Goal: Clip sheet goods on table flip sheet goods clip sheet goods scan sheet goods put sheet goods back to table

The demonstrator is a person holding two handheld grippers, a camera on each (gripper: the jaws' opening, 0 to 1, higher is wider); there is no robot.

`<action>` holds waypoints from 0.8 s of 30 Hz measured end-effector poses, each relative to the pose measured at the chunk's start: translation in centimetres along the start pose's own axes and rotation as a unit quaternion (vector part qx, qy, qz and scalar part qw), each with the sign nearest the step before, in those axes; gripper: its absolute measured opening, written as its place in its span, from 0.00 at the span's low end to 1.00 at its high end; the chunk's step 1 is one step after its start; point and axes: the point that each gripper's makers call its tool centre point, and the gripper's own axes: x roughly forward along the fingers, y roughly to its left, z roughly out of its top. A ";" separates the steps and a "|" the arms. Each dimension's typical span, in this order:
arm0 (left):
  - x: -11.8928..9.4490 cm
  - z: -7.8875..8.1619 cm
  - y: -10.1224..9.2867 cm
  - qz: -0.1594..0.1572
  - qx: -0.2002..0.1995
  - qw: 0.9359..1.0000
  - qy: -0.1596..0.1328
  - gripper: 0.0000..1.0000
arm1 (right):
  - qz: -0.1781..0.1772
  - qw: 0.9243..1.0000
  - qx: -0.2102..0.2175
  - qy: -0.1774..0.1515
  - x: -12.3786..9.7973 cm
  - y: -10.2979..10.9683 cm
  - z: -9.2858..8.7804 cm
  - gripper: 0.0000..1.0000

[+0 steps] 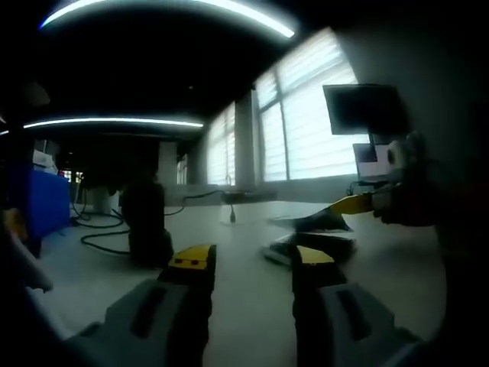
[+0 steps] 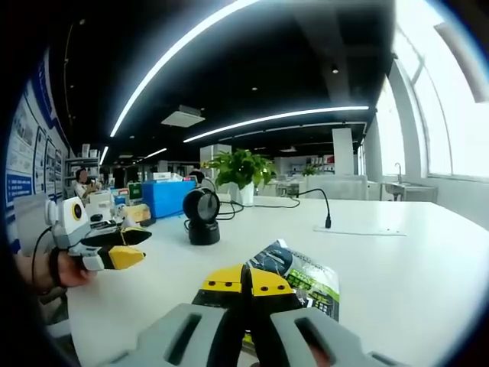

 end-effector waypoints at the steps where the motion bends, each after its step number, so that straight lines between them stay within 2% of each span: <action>1: 0.0 0.0 0.0 0.001 0.000 1.000 0.001 0.36 | 0.000 1.000 0.001 -0.001 0.0 0.0 0.0 0.00; 13: 0.2 0.2 0.7 0.011 0.013 1.000 -0.005 0.40 | -0.012 1.000 0.004 -0.020 -0.6 -1.5 2.0 0.00; 24: 0.2 0.6 1.1 0.023 0.015 1.000 -0.015 0.48 | -0.034 0.999 0.013 -0.038 -1.1 -4.0 3.8 0.00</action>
